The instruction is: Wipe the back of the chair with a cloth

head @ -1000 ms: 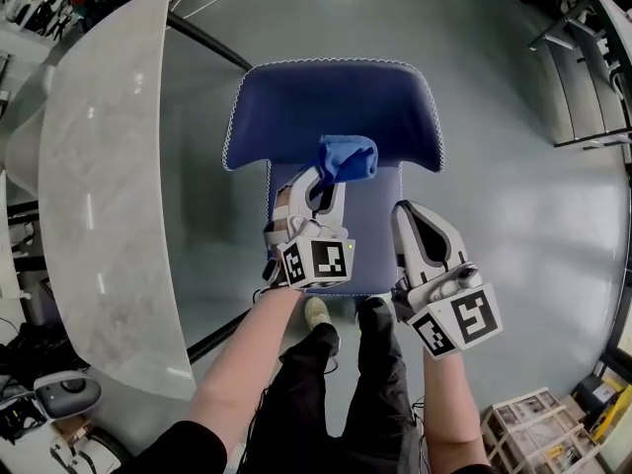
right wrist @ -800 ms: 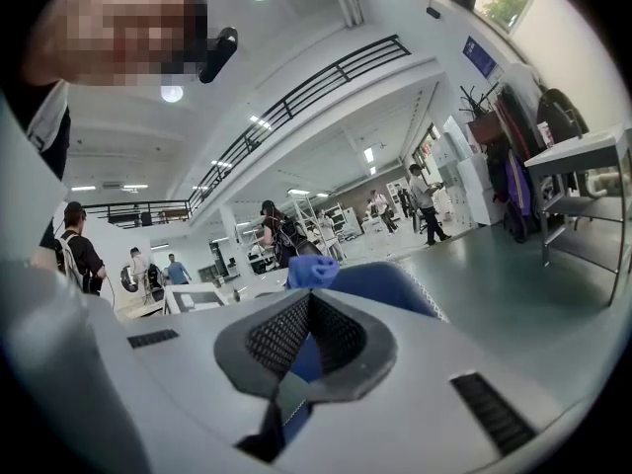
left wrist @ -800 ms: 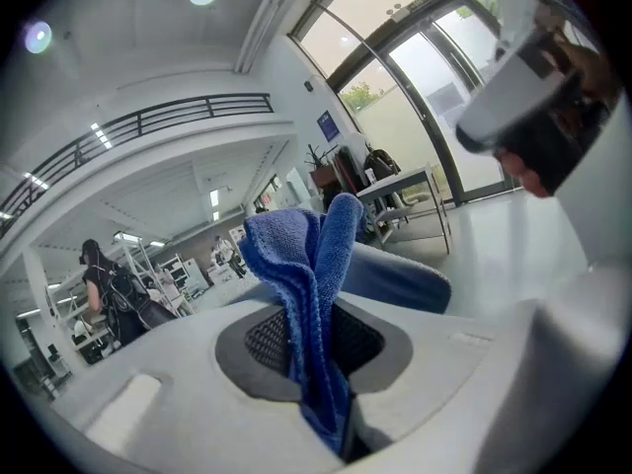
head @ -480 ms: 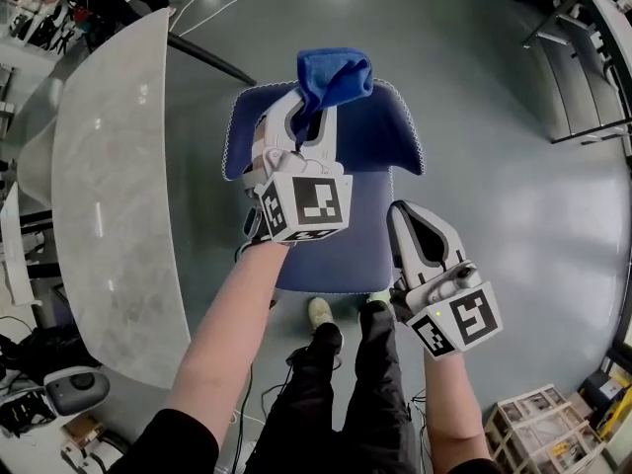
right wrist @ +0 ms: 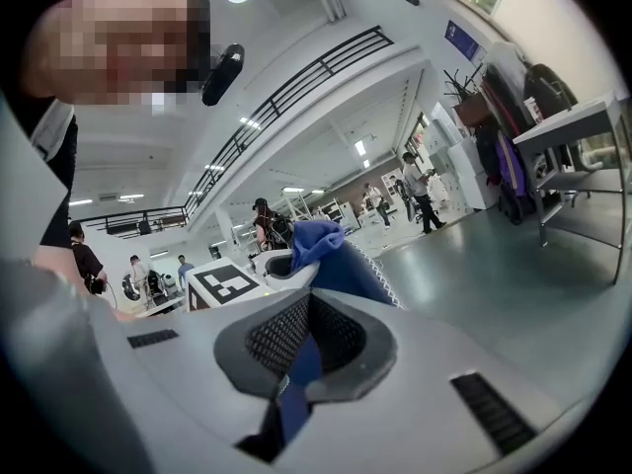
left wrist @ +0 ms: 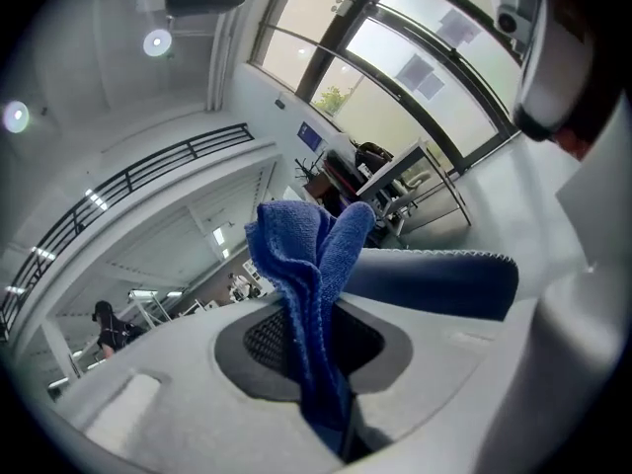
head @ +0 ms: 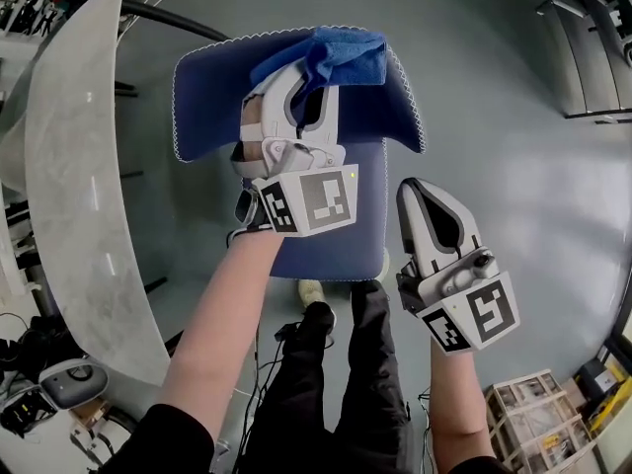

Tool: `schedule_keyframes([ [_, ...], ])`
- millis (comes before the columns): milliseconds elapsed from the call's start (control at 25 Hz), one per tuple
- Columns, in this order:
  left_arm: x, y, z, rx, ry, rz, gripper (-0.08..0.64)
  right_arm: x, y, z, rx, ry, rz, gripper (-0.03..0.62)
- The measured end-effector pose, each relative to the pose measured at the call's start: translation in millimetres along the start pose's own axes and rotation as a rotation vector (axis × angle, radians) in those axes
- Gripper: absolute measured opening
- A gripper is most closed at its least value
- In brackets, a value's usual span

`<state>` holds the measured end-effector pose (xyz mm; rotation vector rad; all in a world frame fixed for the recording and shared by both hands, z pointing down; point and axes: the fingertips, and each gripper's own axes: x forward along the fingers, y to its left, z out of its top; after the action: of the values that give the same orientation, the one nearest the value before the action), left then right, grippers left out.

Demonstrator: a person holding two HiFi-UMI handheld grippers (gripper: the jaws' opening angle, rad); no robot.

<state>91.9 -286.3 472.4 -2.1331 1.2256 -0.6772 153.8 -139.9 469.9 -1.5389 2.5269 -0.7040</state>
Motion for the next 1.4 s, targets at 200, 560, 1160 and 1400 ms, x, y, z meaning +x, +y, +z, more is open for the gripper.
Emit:
schedule_keyframes([
  [200,5.1,-36.3,-33.3,0.046,-0.009,-0.025,0.061,17.8,-18.2,-22.7,0.02,-0.008,-0.012,0.014],
  [560,24.7,-103.4,-98.1,0.034,-0.054,-0.005,0.061,36.0,-64.3,-76.8,0.046,0.016,-0.061,0.014],
  [1160,29.0,-187.7,-153.5,0.044,-0.044,-0.1,0.061,45.9,-68.7,-118.0,0.038,0.019,-0.052,0.014],
  [1400,20.4,-216.1,-172.0,0.052,-0.017,-0.154,0.061,39.6,-62.1,-132.4,0.024,0.025,-0.053,0.014],
])
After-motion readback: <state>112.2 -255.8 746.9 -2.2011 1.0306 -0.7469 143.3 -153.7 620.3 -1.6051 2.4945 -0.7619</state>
